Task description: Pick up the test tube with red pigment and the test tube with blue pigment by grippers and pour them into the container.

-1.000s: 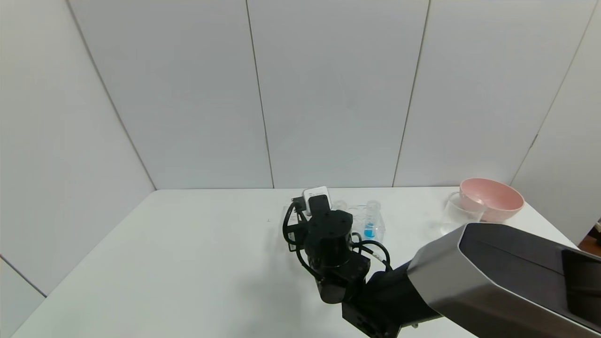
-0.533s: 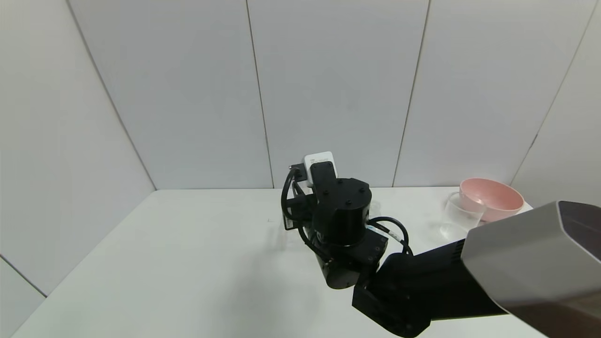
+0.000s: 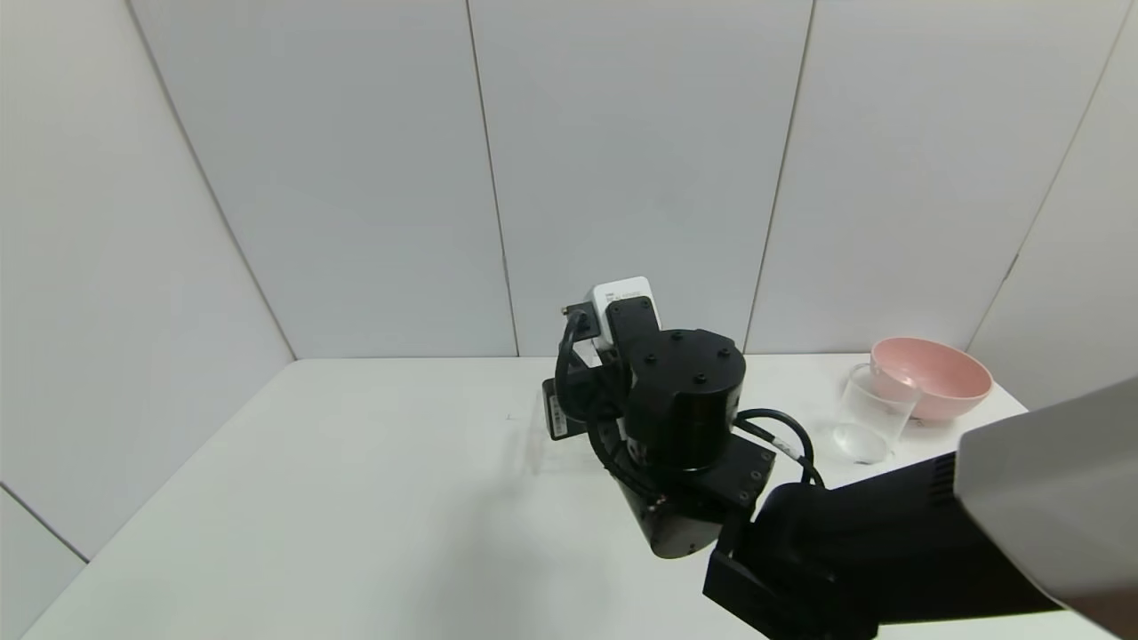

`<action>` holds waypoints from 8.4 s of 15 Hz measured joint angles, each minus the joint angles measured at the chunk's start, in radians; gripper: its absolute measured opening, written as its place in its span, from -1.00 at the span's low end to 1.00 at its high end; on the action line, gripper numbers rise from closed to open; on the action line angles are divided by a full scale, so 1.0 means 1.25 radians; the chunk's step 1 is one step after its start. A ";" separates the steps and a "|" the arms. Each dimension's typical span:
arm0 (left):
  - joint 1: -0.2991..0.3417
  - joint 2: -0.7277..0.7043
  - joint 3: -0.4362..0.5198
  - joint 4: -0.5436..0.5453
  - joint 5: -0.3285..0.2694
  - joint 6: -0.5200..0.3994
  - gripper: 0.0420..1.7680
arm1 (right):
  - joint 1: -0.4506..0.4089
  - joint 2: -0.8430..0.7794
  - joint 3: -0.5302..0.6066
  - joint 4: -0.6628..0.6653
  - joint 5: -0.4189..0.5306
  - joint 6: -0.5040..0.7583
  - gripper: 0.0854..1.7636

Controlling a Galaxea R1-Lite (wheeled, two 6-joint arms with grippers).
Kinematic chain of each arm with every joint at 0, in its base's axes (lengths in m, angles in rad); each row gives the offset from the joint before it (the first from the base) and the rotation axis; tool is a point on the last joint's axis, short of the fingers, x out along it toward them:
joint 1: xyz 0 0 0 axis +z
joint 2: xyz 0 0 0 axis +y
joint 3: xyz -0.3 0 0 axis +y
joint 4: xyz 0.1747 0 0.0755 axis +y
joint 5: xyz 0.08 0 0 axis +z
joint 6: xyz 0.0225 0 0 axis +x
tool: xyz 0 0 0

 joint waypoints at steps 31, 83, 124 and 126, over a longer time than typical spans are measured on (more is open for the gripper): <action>0.000 0.000 0.000 -0.001 0.000 0.000 1.00 | -1.034 -0.344 0.152 0.609 1.036 -0.335 -0.56; 0.000 0.000 0.000 0.000 0.000 0.000 1.00 | -0.674 -0.009 -0.660 1.476 0.205 -1.017 -0.56; 0.000 0.000 0.000 0.000 0.000 0.000 1.00 | -0.785 -0.155 -0.577 1.388 0.756 -0.403 -0.56; 0.000 0.000 0.000 0.000 0.000 0.000 1.00 | -0.794 -0.198 -0.483 1.256 0.776 -0.340 -0.56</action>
